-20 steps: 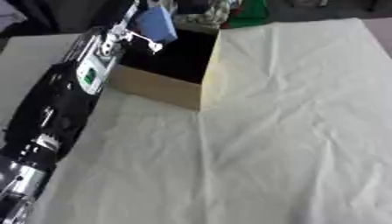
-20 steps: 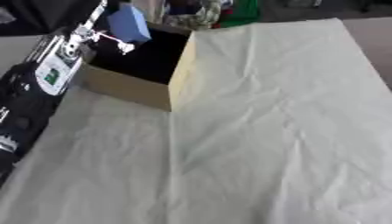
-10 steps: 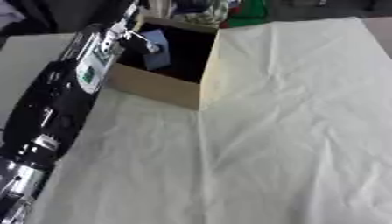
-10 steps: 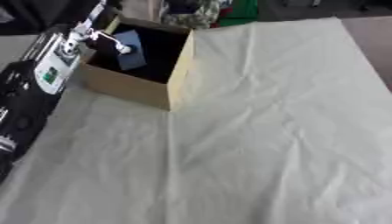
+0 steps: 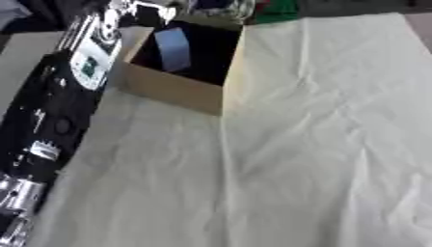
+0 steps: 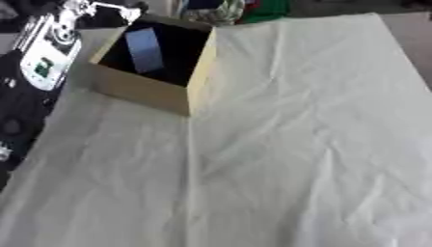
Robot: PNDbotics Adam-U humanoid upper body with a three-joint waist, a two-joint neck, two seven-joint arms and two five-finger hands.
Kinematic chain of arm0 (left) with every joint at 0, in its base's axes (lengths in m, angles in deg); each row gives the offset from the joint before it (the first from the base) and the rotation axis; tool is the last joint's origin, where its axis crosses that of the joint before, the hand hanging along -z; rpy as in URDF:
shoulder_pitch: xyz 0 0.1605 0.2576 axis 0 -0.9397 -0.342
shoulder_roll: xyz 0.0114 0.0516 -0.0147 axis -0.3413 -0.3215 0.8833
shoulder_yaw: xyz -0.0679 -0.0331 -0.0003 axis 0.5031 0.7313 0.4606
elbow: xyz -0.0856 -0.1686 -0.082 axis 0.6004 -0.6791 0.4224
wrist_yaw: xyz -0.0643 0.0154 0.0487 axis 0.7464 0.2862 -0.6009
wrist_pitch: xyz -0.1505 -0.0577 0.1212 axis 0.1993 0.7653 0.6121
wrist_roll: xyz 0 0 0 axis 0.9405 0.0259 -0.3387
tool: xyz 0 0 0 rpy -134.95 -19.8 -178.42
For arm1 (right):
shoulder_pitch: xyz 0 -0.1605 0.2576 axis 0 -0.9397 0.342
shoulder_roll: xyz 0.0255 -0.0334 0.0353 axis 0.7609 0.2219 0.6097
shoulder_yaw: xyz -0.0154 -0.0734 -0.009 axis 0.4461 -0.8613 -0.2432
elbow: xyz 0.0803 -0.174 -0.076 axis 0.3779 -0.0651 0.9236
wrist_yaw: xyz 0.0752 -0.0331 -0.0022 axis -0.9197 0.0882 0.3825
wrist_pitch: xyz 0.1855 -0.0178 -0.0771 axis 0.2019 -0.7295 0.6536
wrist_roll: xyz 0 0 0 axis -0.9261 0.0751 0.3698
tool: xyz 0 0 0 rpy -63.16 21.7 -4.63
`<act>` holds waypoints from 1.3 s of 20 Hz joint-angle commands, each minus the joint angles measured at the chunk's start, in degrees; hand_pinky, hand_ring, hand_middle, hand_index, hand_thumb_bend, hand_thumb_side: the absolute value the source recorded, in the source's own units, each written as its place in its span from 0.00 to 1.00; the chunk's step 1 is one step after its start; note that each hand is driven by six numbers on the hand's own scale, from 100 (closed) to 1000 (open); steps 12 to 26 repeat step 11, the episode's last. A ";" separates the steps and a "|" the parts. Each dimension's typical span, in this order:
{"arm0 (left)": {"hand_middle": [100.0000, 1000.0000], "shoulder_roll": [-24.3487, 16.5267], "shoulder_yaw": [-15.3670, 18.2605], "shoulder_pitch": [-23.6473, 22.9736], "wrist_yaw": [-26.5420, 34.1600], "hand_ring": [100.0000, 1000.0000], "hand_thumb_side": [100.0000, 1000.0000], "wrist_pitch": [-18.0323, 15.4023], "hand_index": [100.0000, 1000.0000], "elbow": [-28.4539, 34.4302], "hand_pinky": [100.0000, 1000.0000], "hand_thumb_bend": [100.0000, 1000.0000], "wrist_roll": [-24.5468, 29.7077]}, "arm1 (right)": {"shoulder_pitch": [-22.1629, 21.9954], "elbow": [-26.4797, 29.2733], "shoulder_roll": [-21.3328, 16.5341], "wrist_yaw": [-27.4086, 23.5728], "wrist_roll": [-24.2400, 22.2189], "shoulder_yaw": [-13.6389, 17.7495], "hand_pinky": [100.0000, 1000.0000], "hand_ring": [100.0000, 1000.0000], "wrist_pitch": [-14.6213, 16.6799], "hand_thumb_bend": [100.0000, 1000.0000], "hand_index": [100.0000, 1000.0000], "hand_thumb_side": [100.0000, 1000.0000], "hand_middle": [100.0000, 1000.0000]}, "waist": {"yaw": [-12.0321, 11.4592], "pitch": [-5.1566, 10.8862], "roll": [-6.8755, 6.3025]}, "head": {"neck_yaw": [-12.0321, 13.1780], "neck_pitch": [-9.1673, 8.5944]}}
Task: Pick up objects on the table and place them in the box.
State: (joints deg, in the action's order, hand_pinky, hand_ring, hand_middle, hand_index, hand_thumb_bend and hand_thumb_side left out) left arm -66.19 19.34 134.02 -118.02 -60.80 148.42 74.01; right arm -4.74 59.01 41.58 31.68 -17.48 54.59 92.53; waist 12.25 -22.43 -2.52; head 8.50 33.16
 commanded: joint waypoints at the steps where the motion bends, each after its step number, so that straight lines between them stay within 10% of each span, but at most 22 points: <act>1: 0.45 -3.96 0.96 -1.76 6.92 0.55 0.00 3.53 0.76 11.83 0.70 0.34 -3.73 | 0.14 0.98 -0.89 0.15 0.33 0.53 0.76 0.73 0.16 0.00 0.88 0.21 0.71 | -0.70 3.12 0.81 | -1.15 1.97; 11: 0.46 -8.16 6.88 -19.58 22.33 0.54 0.00 12.09 0.76 36.67 0.70 0.29 -13.69 | -1.47 0.98 0.60 0.93 1.45 1.17 0.76 0.74 0.90 0.00 0.88 0.19 0.71 | -4.96 7.10 2.76 | -4.01 5.76; 26: 0.46 -8.16 6.88 -19.58 22.33 0.54 0.00 12.09 0.76 36.67 0.70 0.29 -13.69 | -1.47 0.98 0.60 0.93 1.45 1.17 0.76 0.74 0.90 0.00 0.88 0.19 0.71 | -4.96 7.10 2.76 | -4.01 5.76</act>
